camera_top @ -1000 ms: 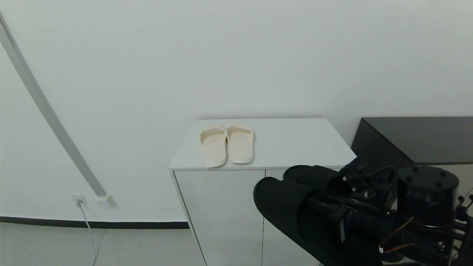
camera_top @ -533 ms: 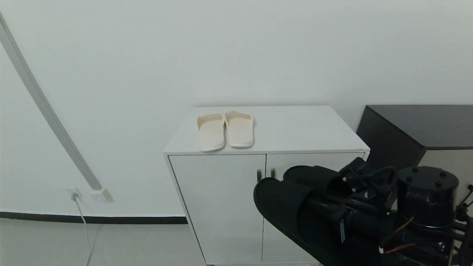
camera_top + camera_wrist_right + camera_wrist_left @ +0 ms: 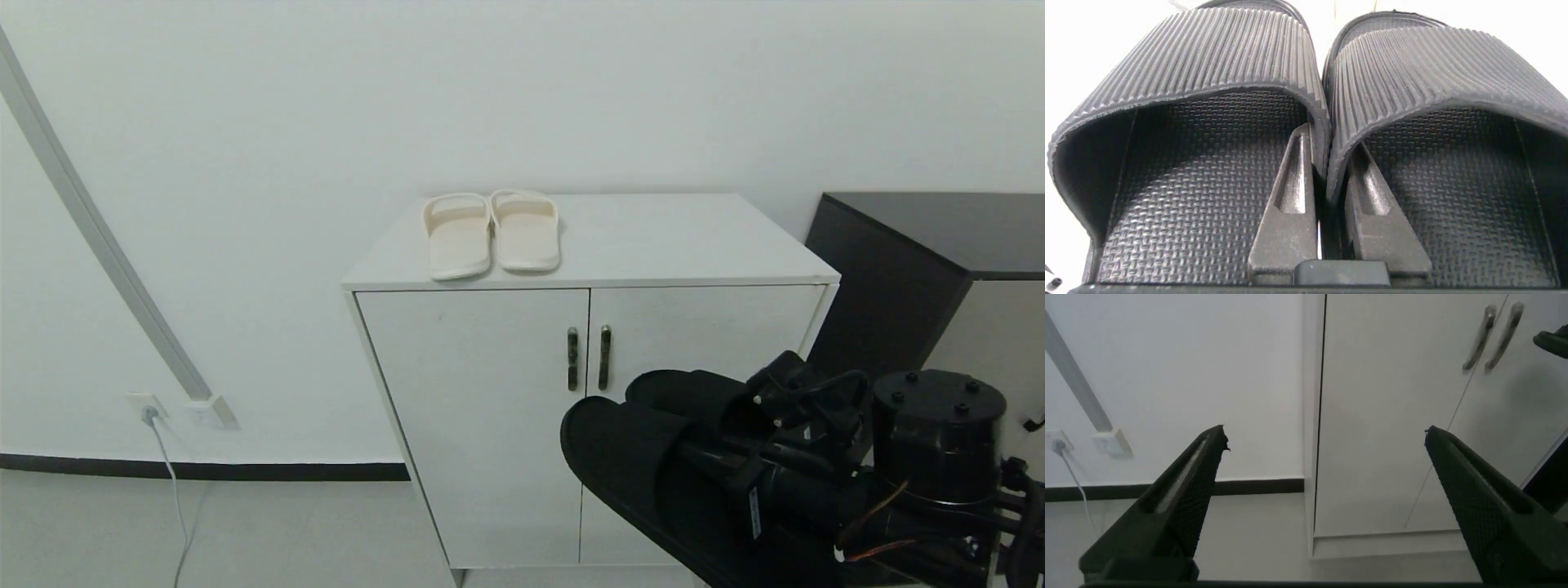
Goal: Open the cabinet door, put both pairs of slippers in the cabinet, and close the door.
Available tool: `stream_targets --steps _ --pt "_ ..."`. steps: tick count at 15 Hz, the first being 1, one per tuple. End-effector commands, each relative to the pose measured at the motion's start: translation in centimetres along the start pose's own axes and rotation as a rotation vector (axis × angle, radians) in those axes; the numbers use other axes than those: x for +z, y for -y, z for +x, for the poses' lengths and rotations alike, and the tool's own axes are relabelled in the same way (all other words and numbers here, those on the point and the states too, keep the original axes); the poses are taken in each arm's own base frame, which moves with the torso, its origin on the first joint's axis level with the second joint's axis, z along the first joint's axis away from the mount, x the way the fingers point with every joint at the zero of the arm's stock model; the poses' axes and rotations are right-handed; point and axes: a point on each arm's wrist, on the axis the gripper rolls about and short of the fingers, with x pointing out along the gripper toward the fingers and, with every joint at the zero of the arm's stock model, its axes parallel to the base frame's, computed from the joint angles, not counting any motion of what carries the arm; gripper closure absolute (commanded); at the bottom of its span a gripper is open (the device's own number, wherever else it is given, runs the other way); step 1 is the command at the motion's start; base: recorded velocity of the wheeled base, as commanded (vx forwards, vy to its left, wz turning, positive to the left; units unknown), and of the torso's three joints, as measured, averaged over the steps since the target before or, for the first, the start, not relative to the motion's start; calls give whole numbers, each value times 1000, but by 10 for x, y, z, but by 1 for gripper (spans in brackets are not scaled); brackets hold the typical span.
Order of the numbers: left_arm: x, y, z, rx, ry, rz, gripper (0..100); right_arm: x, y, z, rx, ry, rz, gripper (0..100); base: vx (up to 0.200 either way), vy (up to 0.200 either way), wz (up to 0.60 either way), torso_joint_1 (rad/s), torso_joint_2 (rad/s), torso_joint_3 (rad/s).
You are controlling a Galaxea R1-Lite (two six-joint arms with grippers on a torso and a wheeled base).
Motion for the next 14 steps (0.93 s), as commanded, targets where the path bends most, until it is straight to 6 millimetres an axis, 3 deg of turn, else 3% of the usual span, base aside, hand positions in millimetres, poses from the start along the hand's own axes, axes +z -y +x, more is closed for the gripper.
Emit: stream_targets --steps 1,14 --pt "0 0 0 0 -2 -1 0 -2 0 1 2 -7 0 100 0 0 0 -173 486 325" --pt "0 0 0 -3 -2 13 0 -4 0 0 2 -16 0 100 0 0 0 -113 462 348"
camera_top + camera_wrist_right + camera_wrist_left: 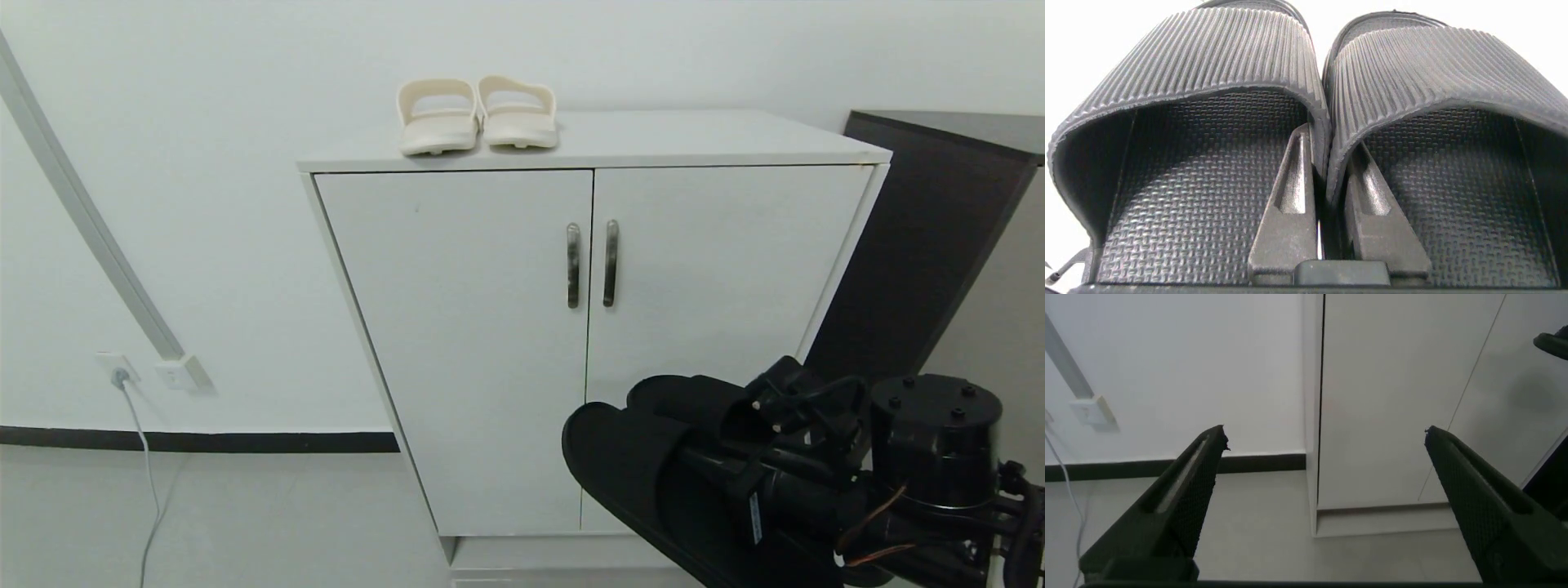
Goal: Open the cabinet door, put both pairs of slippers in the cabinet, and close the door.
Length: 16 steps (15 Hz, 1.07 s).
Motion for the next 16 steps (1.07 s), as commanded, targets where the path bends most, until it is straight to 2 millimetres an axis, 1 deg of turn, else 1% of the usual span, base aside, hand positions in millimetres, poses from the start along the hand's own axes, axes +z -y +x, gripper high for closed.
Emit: stream_targets --steps 1,3,7,10,11,12,13,15,16 --pt "0 0 0 0 0 0 0 -2 0 0 0 -6 0 100 0 0 0 -36 447 398" --pt "0 0 0 -2 -2 0 0 -2 0 -1 -5 -7 -1 100 0 0 0 -7 349 334" --pt "0 0 0 3 -2 -12 0 -5 1 -4 -6 -14 -4 100 0 0 0 -1 27 40" --pt "3 0 4 4 -48 -9 0 -3 0 -6 -3 14 -17 100 0 0 0 1 90 85" --pt "14 0 3 -3 -32 -7 0 -3 0 -6 -3 23 -17 100 0 0 0 0 0 0" --pt "38 0 6 -14 -31 -19 0 -3 0 -6 -3 25 -17 100 0 0 0 0 0 0" --pt "60 0 15 -38 -63 -30 0 -4 0 -5 -3 22 -17 100 0 0 0 0 0 0" --pt "85 2 43 -145 -140 -42 0 -5 0 -5 -3 17 -17 100 0 0 0 0 0 0" --pt "95 3 62 -207 -155 -49 0 -6 0 -6 -3 15 -17 100 0 0 0 0 0 0"
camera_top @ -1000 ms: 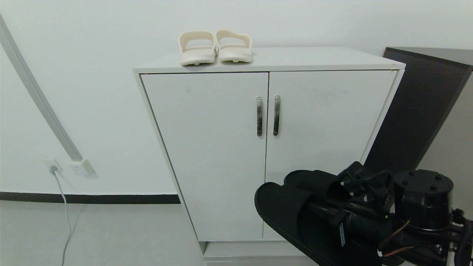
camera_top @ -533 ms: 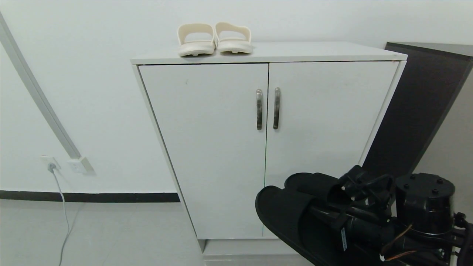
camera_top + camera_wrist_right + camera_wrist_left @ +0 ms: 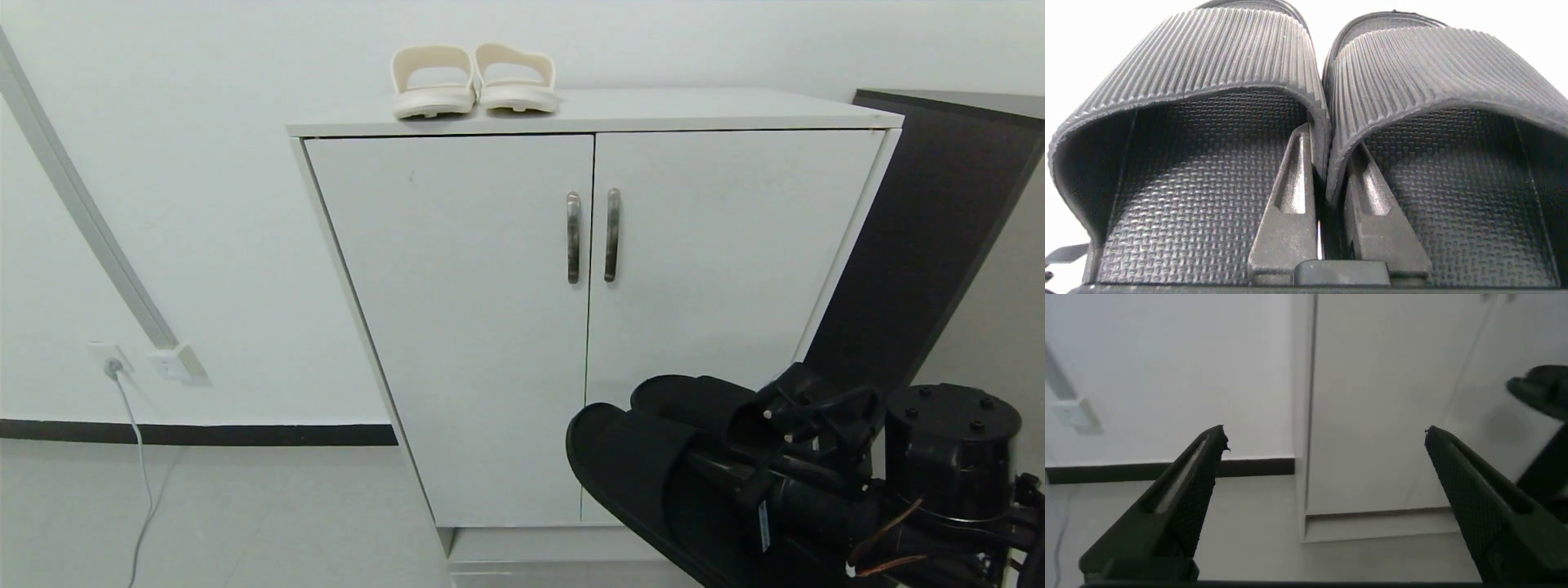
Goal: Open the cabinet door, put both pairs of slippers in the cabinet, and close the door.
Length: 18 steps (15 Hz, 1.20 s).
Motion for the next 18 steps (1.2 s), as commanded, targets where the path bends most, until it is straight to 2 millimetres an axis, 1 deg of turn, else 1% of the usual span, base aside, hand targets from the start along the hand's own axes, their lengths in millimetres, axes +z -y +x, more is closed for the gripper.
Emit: stream_targets --steps 1,2,4,6,8,9,10,11,12,13,14,16,18 --pt "41 -3 59 -154 -109 -27 0 0 0 0 1 -1 0 100 0 0 0 0 0 0" --pt "45 -2 73 -226 -112 -27 0 0 0 1 1 1 0 100 0 0 0 0 0 0" --pt "62 5 99 -346 -102 -51 0 1 0 1 2 2 0 100 0 0 0 0 0 0" --pt "83 19 121 -467 -66 -92 0 1 -1 2 5 1 -1 100 0 0 0 0 0 0" --pt "97 32 136 -544 -47 -110 0 0 -1 2 5 -2 -1 100 0 0 0 0 0 0" --pt "106 46 152 -613 -62 -114 0 1 -1 1 4 2 -1 100 0 0 0 0 0 0" --pt "109 58 160 -669 -81 -127 0 1 -1 0 4 5 -1 100 0 0 0 0 0 0" --pt "111 66 163 -703 -91 -140 0 1 -1 -1 4 4 -1 100 0 0 0 0 0 0" --pt "115 89 170 -826 -148 -217 0 -2 -2 -1 7 -5 -2 100 0 0 0 0 0 0" --pt "120 102 175 -906 -147 -255 0 -2 -3 -1 14 -8 -4 100 0 0 0 0 0 0" --pt "123 111 186 -960 -140 -287 0 -3 -4 -1 15 -11 -6 100 0 0 0 0 0 0" --pt "120 127 216 -980 -107 -301 0 -4 -5 -1 20 -16 -6 100 0 0 0 0 0 0" --pt "114 139 239 -982 -125 -302 0 -4 -5 0 21 -18 -6 100 0 0 0 0 0 0"
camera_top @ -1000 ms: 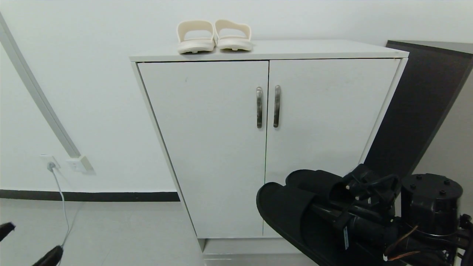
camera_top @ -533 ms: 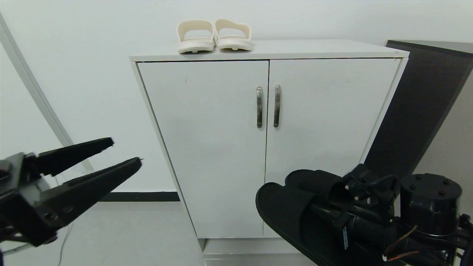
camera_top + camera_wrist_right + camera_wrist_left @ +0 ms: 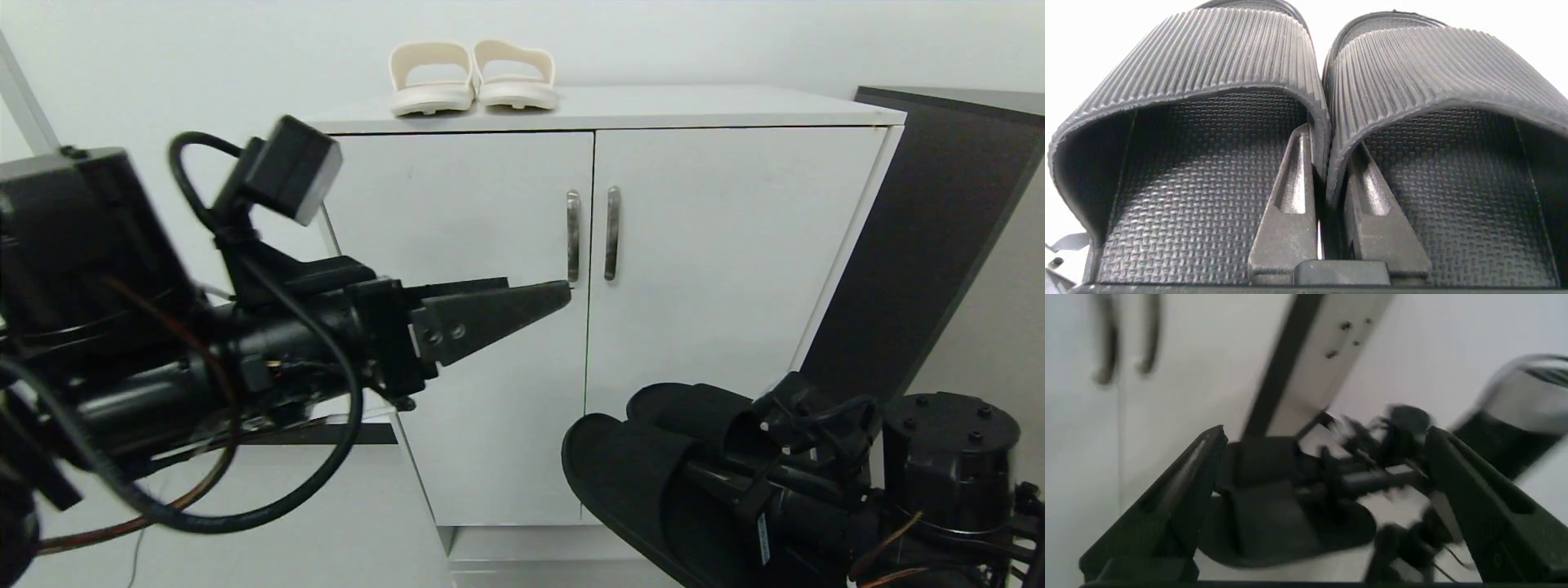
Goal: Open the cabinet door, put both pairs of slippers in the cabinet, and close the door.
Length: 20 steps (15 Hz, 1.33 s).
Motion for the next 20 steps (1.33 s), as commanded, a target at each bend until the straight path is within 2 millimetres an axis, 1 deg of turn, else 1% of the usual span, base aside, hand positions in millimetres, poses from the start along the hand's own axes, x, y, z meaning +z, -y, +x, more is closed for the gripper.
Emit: stream_targets --steps 1,2,4,7,11,13,14,16,20 --pt "-12 -26 45 -6 -45 -21 0 -1 0 0 3 -5 -1 100 0 0 0 0 0 0" --pt "-11 -27 51 -14 -38 -18 0 -1 0 0 1 -3 -1 100 0 0 0 0 0 0" --pt "2 -34 75 -25 -9 -8 0 -1 0 -1 -1 -2 -1 100 0 0 0 0 0 0" --pt "11 -39 93 -11 -57 -34 0 0 0 0 -1 0 -1 100 0 0 0 0 0 0" --pt "20 -49 117 6 -51 -32 0 0 0 0 -1 3 -1 100 0 0 0 0 0 0" --pt "24 -55 128 67 -43 -34 0 0 0 0 -1 1 -1 100 0 0 0 0 0 0" --pt "27 -56 132 93 -30 -31 0 -1 0 1 -1 -2 -1 100 0 0 0 0 0 0" --pt "29 -57 135 119 -24 -31 0 -1 0 1 1 -3 -1 100 0 0 0 0 0 0" --pt "25 -61 137 194 -23 3 0 -1 0 1 1 -5 -1 100 0 0 0 0 0 0"
